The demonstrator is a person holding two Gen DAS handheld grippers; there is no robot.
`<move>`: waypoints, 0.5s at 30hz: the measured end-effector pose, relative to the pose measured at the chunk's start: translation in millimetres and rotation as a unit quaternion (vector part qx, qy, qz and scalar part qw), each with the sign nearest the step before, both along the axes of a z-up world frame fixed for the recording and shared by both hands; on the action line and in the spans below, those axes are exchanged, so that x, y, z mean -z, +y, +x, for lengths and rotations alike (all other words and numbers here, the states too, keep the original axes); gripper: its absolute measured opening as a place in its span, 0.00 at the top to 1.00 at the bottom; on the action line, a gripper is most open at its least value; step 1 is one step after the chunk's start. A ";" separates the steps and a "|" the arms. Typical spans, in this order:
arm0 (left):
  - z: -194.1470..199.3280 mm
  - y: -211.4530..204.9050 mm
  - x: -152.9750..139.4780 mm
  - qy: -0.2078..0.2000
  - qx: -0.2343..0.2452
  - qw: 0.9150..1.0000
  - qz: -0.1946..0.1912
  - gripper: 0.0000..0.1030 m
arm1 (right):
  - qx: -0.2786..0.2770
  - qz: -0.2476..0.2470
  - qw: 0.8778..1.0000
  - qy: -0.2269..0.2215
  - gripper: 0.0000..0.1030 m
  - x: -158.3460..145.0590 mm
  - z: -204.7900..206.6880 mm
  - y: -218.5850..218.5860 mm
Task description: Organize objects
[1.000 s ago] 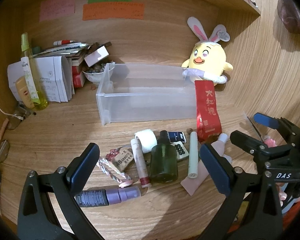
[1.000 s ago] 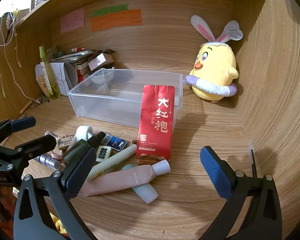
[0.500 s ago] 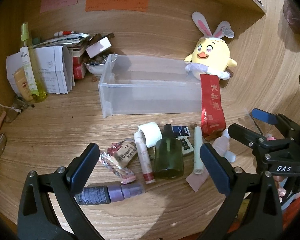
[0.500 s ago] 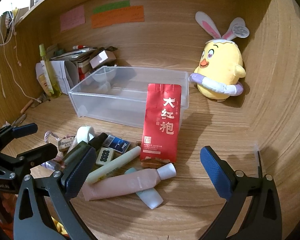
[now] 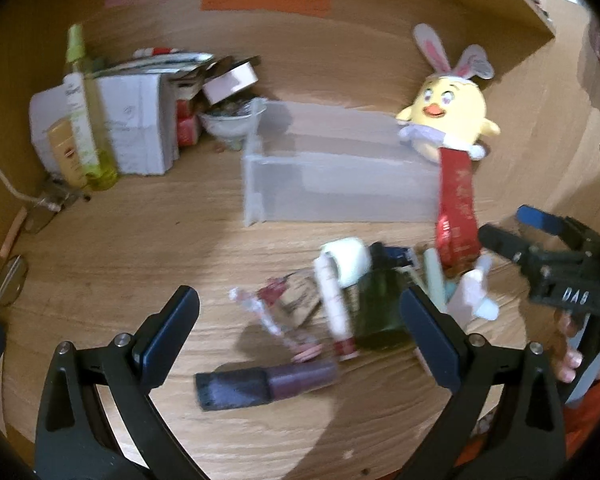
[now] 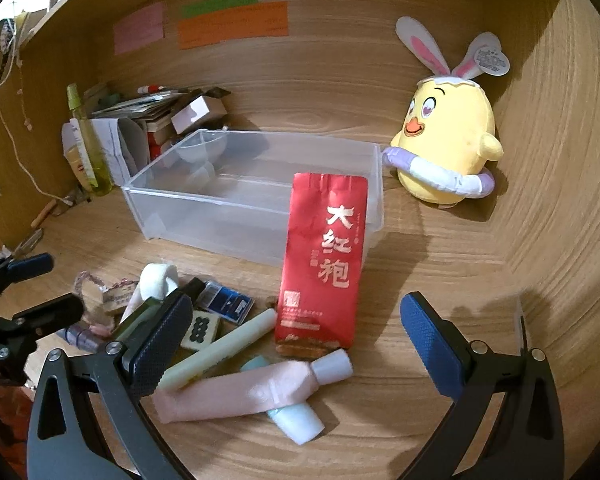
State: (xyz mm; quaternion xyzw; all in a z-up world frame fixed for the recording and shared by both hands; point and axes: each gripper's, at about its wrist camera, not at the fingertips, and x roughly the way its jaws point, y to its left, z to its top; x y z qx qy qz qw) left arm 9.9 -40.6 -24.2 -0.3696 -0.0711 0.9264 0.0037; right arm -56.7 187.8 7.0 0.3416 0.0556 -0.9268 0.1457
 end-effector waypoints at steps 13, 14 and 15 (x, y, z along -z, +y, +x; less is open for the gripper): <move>19.3 -22.2 43.1 -0.070 -0.020 0.997 0.013 0.01 | 0.035 -0.006 0.998 -0.044 0.00 20.6 -27.8 12.6; 19.7 -23.5 46.8 -0.076 -0.022 0.997 0.020 0.01 | 0.036 -0.006 0.998 -0.049 0.00 23.3 -30.3 12.8; 20.3 -24.5 49.0 -0.079 -0.023 0.996 0.024 0.01 | 0.037 -0.006 0.998 -0.052 0.00 24.8 -31.8 12.5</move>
